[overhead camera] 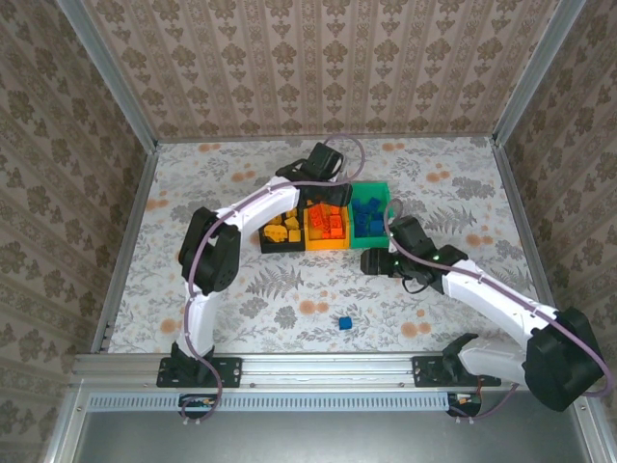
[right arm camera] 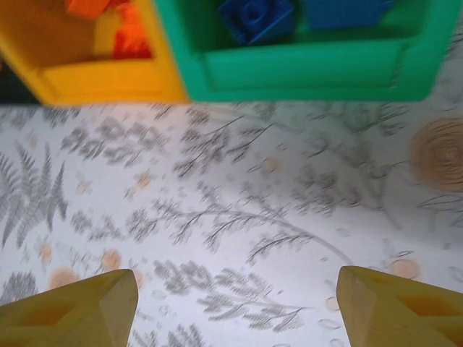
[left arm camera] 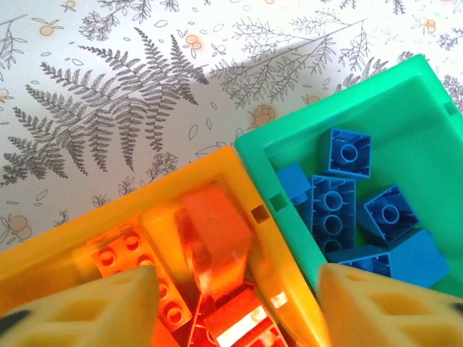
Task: Sort the legos into containers by color
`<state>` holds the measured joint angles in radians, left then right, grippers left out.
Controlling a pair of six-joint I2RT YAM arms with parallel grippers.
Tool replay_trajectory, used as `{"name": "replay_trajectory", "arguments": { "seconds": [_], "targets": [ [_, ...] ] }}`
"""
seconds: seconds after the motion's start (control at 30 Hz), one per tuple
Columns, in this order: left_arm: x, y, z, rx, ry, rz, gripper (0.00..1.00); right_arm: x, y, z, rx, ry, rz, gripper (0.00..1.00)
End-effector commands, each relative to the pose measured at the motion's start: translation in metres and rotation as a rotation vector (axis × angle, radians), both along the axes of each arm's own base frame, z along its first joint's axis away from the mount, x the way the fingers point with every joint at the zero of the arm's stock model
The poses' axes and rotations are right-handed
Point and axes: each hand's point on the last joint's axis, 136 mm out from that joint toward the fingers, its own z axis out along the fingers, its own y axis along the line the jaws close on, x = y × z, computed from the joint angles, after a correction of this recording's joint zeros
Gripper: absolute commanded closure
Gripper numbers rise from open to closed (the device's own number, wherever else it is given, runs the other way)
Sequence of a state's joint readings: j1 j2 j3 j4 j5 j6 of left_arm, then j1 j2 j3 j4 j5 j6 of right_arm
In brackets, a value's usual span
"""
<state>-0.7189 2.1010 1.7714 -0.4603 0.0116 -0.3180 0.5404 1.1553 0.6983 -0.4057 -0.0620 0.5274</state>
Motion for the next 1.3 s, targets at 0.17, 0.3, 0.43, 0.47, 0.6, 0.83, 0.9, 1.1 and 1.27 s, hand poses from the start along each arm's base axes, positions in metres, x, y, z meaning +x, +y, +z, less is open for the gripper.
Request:
{"name": "replay_trajectory", "arguments": {
  "seconds": [0.17, 0.3, 0.43, 0.47, 0.6, 0.83, 0.9, 1.1, 1.27],
  "targets": [
    [-0.032, 0.015, 0.074, -0.13, -0.106, 0.013, 0.14, -0.041, 0.035, -0.013, -0.041, 0.038, 0.218, 0.24],
    [-0.063, 0.045, 0.103, -0.201, -0.154, 0.05, 0.0, -0.064, 0.057, -0.025, -0.078, 0.063, 0.33, 0.24],
    [-0.092, 0.093, 0.102, -0.198, -0.187, 0.137, 0.0, -0.082, 0.072, -0.039, -0.144, 0.086, 0.419, 0.24],
    [-0.099, 0.107, 0.097, -0.186, -0.188, 0.165, 0.0, -0.085, 0.074, -0.044, -0.165, 0.092, 0.434, 0.24],
    [-0.123, 0.158, 0.078, -0.148, -0.171, 0.266, 0.0, -0.096, 0.082, -0.058, -0.234, 0.109, 0.477, 0.24],
    [-0.147, 0.21, 0.035, -0.1, -0.099, 0.387, 0.0, -0.106, 0.087, -0.084, -0.304, 0.16, 0.496, 0.32],
    [-0.15, 0.216, 0.03, -0.103, -0.091, 0.404, 0.0, -0.106, 0.09, -0.085, -0.307, 0.161, 0.498, 0.39],
    [-0.153, 0.223, 0.022, -0.099, -0.08, 0.421, 0.0, -0.106, 0.095, -0.077, -0.284, 0.151, 0.501, 0.59],
    [-0.154, 0.225, 0.02, -0.097, -0.078, 0.426, 0.0, -0.097, 0.098, -0.054, -0.251, 0.093, 0.481, 0.67]
  ]
}}
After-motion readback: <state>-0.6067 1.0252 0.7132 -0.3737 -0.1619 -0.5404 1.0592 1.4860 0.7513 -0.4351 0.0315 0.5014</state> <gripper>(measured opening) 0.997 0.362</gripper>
